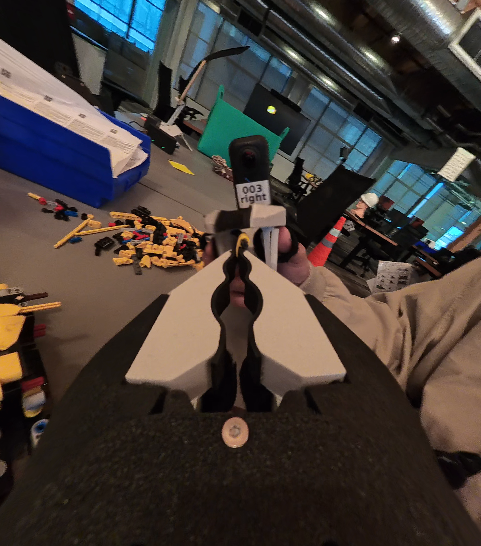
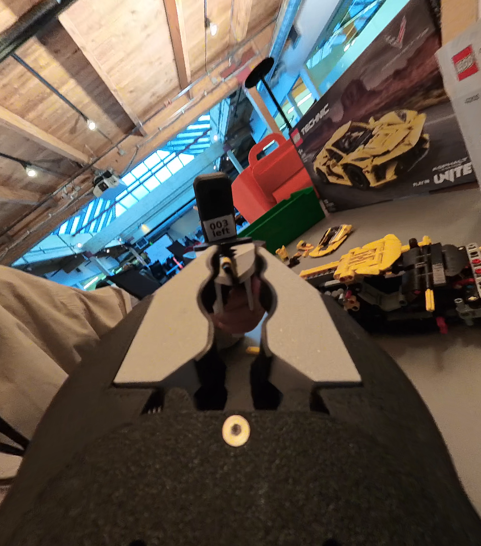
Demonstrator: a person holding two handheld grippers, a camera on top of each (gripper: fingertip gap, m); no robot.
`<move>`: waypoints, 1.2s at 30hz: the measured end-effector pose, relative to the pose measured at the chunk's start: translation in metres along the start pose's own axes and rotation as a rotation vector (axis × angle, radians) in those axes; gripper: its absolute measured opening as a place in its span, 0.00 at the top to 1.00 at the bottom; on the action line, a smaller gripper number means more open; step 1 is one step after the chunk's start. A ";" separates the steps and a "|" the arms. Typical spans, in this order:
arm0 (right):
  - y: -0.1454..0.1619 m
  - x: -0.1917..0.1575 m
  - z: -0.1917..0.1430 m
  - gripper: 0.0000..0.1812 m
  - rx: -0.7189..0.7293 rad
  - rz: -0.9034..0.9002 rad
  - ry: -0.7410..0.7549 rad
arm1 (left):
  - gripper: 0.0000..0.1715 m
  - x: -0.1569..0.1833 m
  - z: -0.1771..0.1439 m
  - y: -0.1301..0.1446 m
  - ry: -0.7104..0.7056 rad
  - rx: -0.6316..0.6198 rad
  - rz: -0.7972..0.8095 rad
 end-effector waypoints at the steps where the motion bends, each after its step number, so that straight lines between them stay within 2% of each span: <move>1: -0.003 -0.001 -0.002 0.83 0.023 0.012 -0.018 | 1.00 0.002 -0.001 -0.002 0.013 0.011 -0.004; 3: -0.006 -0.008 -0.006 0.87 0.024 0.038 -0.087 | 1.00 0.005 -0.005 -0.008 0.040 0.062 -0.011; 5: -0.003 -0.012 -0.005 0.92 -0.002 -0.004 -0.090 | 1.00 0.006 -0.008 -0.010 0.063 0.081 -0.024; 8: 0.006 -0.015 0.002 0.93 -0.055 -0.056 -0.076 | 1.00 0.004 -0.008 -0.009 0.052 0.068 -0.006; 11: 0.005 -0.010 0.003 0.89 -0.044 -0.068 -0.021 | 1.00 -0.004 -0.009 -0.007 -0.031 0.060 0.036; 14: 0.005 0.007 0.004 0.82 -0.038 -0.204 0.182 | 1.00 -0.021 -0.011 -0.006 -0.285 0.014 0.242; 16: 0.003 0.012 0.005 0.82 -0.038 -0.279 0.310 | 1.00 -0.026 -0.012 -0.004 -0.444 -0.040 0.431; 18: -0.001 0.008 0.006 0.85 0.008 -0.292 0.327 | 1.00 -0.025 -0.010 -0.003 -0.526 -0.081 0.582; 22: 0.003 0.007 0.010 0.82 0.005 -0.251 0.284 | 1.00 -0.021 -0.008 -0.004 -0.639 -0.107 0.777; 27: 0.005 0.002 0.014 0.86 -0.014 -0.373 0.300 | 1.00 -0.014 -0.006 -0.004 -0.670 -0.118 0.921; 33: 0.007 0.003 0.013 0.90 -0.039 -0.437 0.333 | 1.00 -0.012 -0.005 -0.004 -0.664 -0.114 0.934; 36: 0.006 0.003 0.013 0.88 -0.035 -0.436 0.328 | 1.00 -0.012 -0.004 -0.002 -0.670 -0.132 0.954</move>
Point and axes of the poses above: each gripper's, where its closed fingertips meet, z out along the fingers, y out of its underside, x = y × z across the jaws, the point moved 4 cm from there along -z, back along the fingers, and after that the axes turned 4 degrees about z, right-handed, at the moved point
